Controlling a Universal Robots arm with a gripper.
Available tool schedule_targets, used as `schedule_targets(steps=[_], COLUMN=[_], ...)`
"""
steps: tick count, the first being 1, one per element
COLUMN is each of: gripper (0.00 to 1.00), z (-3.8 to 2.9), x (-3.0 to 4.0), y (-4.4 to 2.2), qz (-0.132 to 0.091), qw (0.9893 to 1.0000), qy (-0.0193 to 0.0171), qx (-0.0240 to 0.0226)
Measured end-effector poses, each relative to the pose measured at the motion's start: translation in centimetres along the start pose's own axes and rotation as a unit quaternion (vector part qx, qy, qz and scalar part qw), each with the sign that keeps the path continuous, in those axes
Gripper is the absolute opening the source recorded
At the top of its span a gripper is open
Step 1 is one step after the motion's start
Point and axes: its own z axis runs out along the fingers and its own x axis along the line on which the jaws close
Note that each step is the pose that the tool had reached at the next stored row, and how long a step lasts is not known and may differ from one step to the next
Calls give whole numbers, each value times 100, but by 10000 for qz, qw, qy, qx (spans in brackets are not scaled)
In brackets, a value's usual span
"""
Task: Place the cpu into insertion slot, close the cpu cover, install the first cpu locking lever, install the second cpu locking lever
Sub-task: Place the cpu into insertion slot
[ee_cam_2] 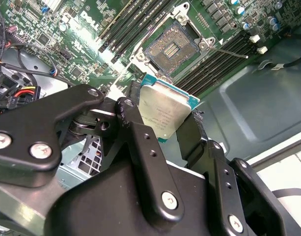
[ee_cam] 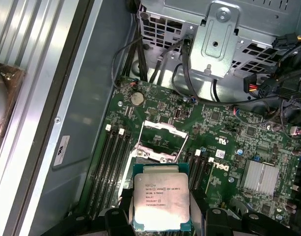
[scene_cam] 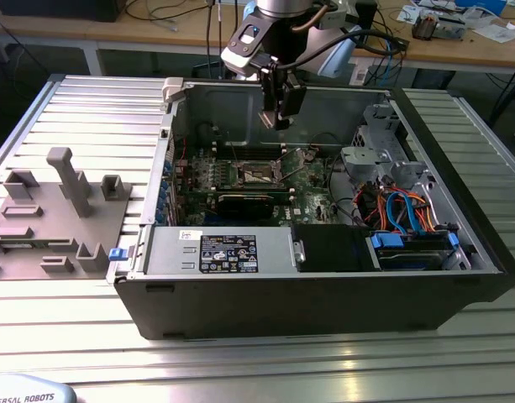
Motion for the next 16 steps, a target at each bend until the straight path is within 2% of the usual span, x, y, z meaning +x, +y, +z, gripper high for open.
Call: schedule_targets(steps=[16], gripper=[54], z=[3], x=[0], y=[0], qz=[56], qw=[10000], qy=[-4], qx=[0])
